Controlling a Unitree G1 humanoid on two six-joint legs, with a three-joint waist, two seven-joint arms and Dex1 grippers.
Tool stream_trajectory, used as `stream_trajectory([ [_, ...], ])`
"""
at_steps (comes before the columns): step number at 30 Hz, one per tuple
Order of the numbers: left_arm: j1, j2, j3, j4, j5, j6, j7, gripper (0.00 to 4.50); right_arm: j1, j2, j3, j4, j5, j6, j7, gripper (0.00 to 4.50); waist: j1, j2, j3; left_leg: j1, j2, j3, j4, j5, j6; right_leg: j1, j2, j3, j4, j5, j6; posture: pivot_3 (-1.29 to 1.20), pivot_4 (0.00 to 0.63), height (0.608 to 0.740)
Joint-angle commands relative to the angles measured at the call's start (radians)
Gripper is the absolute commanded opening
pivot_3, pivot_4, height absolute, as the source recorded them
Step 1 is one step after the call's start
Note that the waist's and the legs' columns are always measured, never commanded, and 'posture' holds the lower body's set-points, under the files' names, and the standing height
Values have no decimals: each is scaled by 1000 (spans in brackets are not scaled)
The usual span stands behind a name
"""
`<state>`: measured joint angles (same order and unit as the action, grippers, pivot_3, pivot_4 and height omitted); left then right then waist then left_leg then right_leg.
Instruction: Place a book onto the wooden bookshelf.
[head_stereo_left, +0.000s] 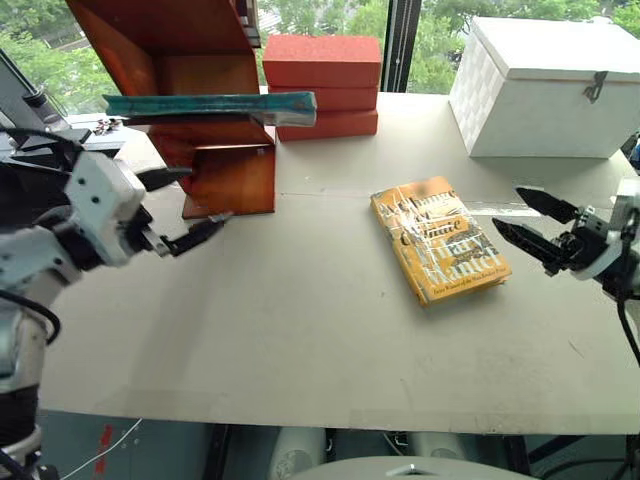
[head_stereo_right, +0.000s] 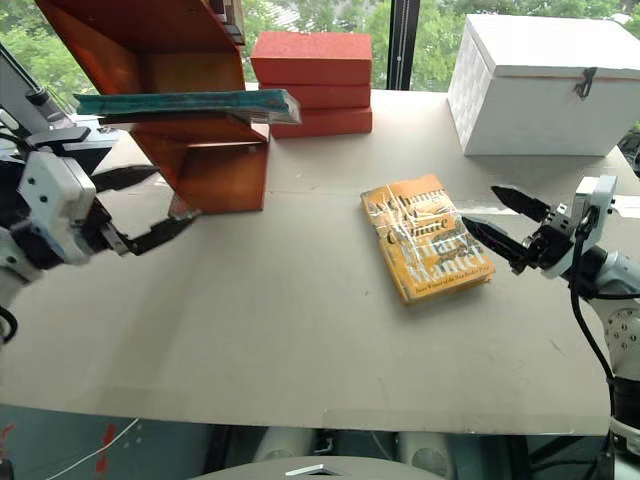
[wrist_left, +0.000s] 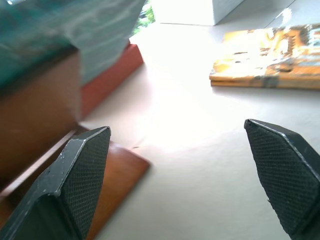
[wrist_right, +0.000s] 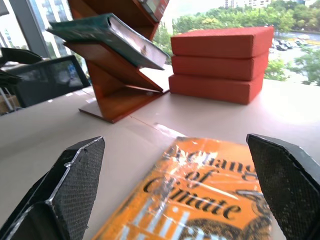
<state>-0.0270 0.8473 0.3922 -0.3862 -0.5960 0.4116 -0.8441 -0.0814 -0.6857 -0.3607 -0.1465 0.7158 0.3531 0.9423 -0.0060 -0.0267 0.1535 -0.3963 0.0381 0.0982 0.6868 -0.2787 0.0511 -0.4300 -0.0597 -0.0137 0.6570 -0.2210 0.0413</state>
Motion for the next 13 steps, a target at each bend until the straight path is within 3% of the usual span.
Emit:
stream_trajectory([
  [1,62,-88,-139,-73,55,42,102,4413,89,-2,-11,33,-116,-124,20,4500,1,0,0,1,0,0,0,0,0,1,0,0,0,0,0,0,150,718],
  [7,161,-247,-284,-33,154,-13,172,4413,240,15,17,104,-236,-249,49,4500,-2,0,-1,4,1,-1,0,-2,4,2,4,3,1,-1,-3,0,150,718],
  [13,185,-324,-374,42,234,-92,182,4413,277,46,31,147,-258,-292,44,4500,-1,2,-2,5,1,0,-1,-3,4,3,4,4,1,-3,-5,0,150,718],
])
